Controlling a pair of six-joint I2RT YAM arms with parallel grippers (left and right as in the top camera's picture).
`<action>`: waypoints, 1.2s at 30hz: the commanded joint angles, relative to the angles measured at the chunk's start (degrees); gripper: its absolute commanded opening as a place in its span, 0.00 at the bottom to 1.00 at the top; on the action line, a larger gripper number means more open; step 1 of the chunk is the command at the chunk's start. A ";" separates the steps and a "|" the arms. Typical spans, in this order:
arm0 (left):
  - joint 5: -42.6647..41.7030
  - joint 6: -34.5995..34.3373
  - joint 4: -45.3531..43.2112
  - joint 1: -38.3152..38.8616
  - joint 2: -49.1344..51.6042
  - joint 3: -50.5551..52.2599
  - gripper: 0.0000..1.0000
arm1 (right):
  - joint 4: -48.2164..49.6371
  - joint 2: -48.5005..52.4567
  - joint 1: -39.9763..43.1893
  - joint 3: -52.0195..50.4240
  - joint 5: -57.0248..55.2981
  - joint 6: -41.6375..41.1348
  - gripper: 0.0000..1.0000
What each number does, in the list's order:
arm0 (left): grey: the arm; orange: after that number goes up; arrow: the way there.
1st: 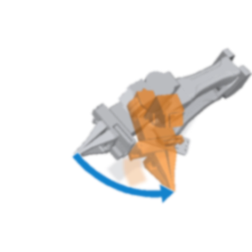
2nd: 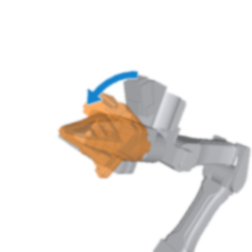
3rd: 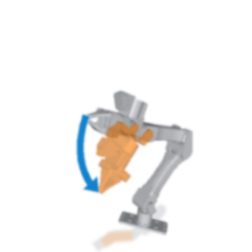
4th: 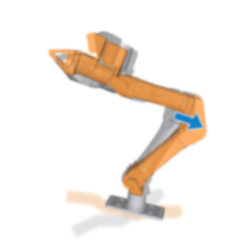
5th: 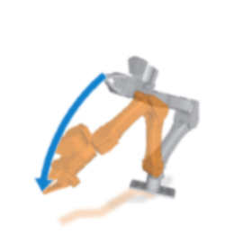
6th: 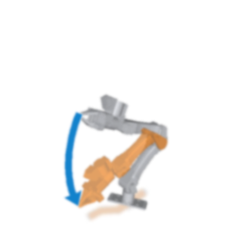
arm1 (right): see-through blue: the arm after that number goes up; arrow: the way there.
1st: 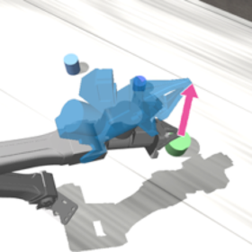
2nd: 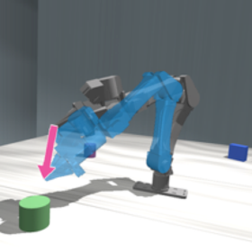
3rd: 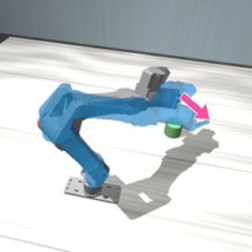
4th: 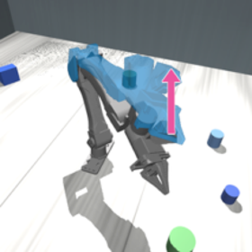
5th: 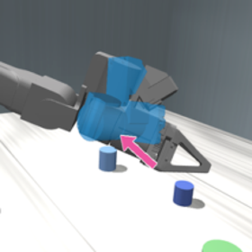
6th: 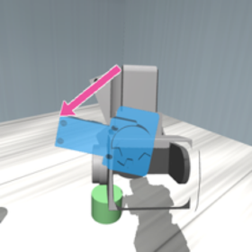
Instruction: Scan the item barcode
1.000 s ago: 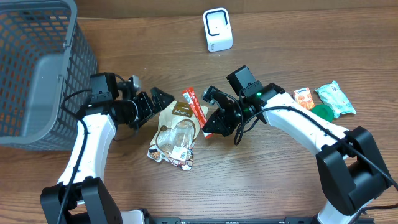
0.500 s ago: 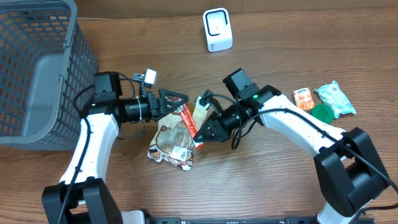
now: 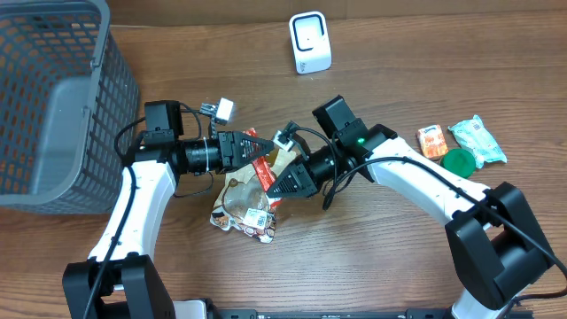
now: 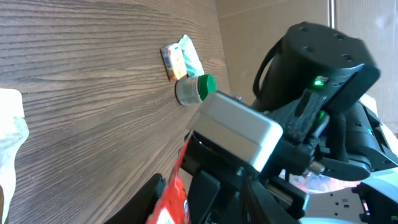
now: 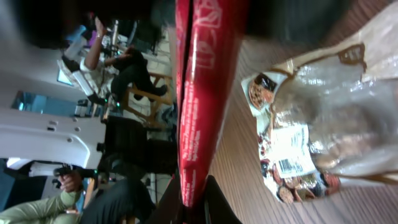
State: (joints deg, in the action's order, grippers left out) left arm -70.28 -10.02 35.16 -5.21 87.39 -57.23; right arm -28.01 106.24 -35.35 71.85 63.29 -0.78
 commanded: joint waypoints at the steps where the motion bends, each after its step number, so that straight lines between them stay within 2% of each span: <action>1: -0.28 0.79 0.20 0.42 -0.50 0.42 0.30 | 2.23 -1.88 -0.22 0.26 1.27 -4.96 0.04; 4: -0.26 0.79 0.11 0.42 -0.50 0.42 0.22 | 2.84 -1.88 -0.22 0.26 1.29 -5.46 0.04; 11: 0.22 0.81 -0.17 0.42 -0.50 0.42 0.18 | 2.89 -1.88 -0.20 0.26 1.27 -5.49 0.04; 15: 0.20 0.81 -0.31 0.42 -0.50 0.42 0.04 | 4.39 -1.88 -0.15 0.26 0.83 -7.37 0.04; 17: 0.20 0.79 -0.31 0.42 -0.50 0.42 0.04 | 5.22 -1.88 -0.15 0.26 0.81 -7.89 0.04; 21: 0.11 -0.90 -0.76 0.42 -0.50 0.42 0.04 | 5.25 -1.88 -0.15 0.26 0.59 -7.82 0.31; 25: -2.12 -3.34 -2.58 0.28 -0.50 0.42 0.04 | 5.18 -1.88 -0.15 0.24 -0.44 -7.85 0.40; 30: -5.99 -5.97 -4.81 0.31 -0.50 0.42 0.04 | 4.22 -1.88 -0.15 0.24 -0.39 -7.85 0.39; 35: -6.25 -7.37 -6.36 0.28 -0.50 0.42 0.04 | 3.32 -1.88 0.13 0.24 0.09 -7.80 0.22; 36: -6.25 -7.39 -6.47 0.22 -0.50 0.42 0.04 | 3.39 -1.88 0.44 0.24 1.01 -7.78 0.21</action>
State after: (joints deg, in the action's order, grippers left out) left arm -74.17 -15.97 29.06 -5.21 87.39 -57.23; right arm -24.71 106.24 -35.33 71.88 63.16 -8.82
